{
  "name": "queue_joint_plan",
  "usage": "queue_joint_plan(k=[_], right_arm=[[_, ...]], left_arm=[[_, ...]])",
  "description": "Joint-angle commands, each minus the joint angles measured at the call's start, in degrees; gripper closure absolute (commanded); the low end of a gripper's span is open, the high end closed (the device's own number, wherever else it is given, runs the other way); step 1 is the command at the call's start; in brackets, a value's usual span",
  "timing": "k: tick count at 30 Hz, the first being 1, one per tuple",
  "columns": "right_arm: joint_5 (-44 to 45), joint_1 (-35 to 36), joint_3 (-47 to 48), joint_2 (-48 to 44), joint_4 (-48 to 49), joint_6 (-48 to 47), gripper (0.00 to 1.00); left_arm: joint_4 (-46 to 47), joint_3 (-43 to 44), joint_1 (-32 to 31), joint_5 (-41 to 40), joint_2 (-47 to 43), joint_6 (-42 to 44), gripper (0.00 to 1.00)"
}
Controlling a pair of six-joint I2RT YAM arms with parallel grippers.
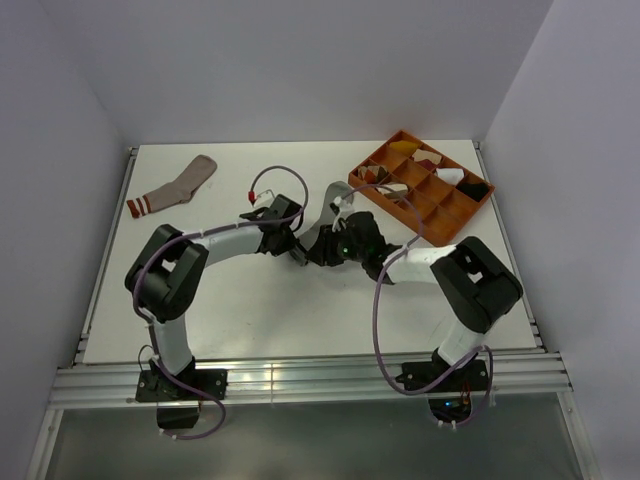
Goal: Roll the socks
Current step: Roll the sock at the center of the board.
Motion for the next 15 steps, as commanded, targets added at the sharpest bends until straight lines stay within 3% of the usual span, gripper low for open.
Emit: queue_joint_plan(k=[1,15], right_arm=[[8.4,4.5,-2.5,-1.5,8.5,-6.9,0.62],[21.4,11.3,-7.1,1.8,22.3,-12.7,0.52]], left_arm=[[-9.0,2.9,0.1,0.3,2.4,3.4,1.0],[-20.4,12.6,1.0,2.3,8.1,8.2,1.0]])
